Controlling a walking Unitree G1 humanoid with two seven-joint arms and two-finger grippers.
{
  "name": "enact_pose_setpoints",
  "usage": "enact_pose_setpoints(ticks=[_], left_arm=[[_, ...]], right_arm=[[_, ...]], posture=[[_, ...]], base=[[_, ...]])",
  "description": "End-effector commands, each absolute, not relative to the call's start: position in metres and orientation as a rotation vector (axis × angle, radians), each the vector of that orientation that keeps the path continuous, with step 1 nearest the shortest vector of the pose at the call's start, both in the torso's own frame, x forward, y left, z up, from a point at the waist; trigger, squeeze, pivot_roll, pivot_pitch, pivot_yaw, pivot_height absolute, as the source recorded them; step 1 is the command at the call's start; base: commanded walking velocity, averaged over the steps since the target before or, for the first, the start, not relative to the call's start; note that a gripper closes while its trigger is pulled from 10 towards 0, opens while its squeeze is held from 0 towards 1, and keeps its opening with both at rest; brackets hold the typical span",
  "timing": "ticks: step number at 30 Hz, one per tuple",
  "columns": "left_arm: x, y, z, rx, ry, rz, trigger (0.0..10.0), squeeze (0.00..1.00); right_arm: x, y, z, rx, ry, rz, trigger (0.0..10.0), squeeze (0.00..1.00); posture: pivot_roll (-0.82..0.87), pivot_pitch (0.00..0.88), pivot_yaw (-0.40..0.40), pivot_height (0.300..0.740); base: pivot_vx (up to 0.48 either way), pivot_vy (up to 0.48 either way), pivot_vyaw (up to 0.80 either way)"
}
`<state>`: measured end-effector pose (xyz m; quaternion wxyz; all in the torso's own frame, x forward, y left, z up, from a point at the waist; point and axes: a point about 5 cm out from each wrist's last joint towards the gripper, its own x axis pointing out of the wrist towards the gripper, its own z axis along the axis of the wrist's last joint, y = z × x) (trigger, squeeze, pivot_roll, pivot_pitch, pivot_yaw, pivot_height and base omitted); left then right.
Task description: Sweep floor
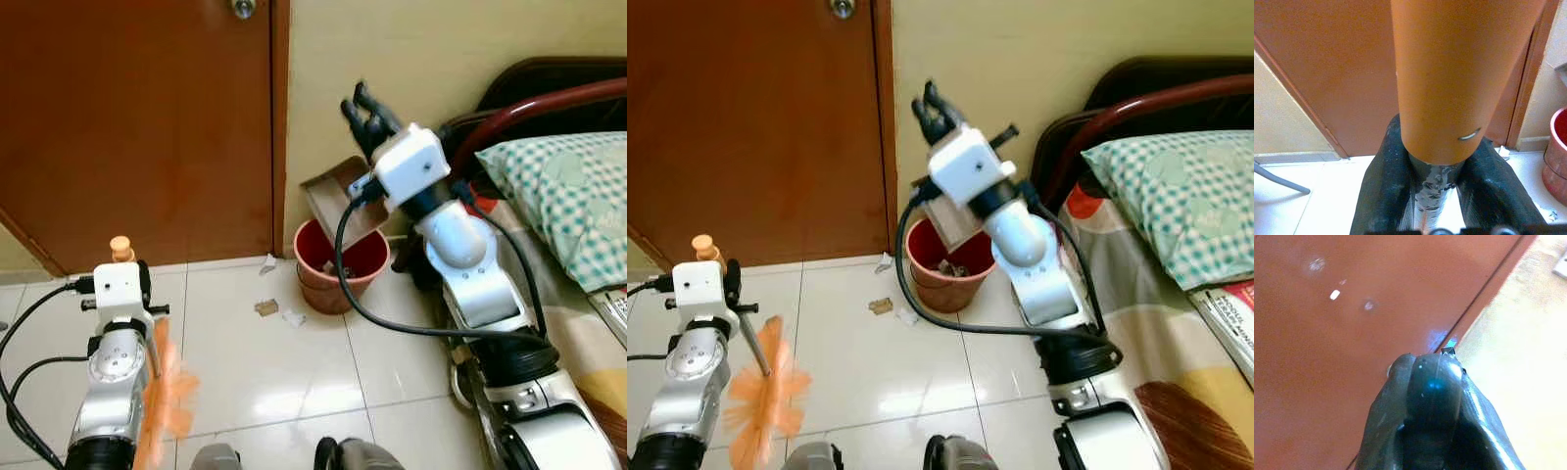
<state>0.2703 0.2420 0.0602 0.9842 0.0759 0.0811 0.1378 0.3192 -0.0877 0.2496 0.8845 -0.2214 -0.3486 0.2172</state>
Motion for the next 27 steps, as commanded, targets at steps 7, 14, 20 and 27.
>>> enact_pose_setpoints(ticks=[7,14,20,27], left_arm=[[0.272,0.238,0.053,0.117,0.196,0.265,10.0,0.0],[0.272,0.239,0.054,0.117,0.192,0.27,10.0,0.0],[0.271,0.239,0.054,0.121,0.193,0.275,10.0,0.0],[0.271,0.238,0.054,0.123,0.19,0.268,10.0,0.0]], right_arm=[[0.313,-0.087,0.299,-0.279,-0.853,0.4,10.0,0.0],[0.315,-0.084,0.297,-0.233,-0.818,0.408,10.0,0.0],[0.316,-0.081,0.292,-0.112,-0.757,0.412,10.0,0.0],[0.317,-0.071,0.281,0.03,-0.67,0.449,10.0,0.0]], posture=[[0.02,0.052,-0.068,0.74],[0.04,0.048,-0.071,0.74],[0.04,0.05,-0.071,0.74],[0.05,0.053,-0.072,0.74]], base=[[0.0,0.0,0.0],[0.0,0.0,0.0],[0.0,0.0,0.0],[0.0,0.0,0.0]])
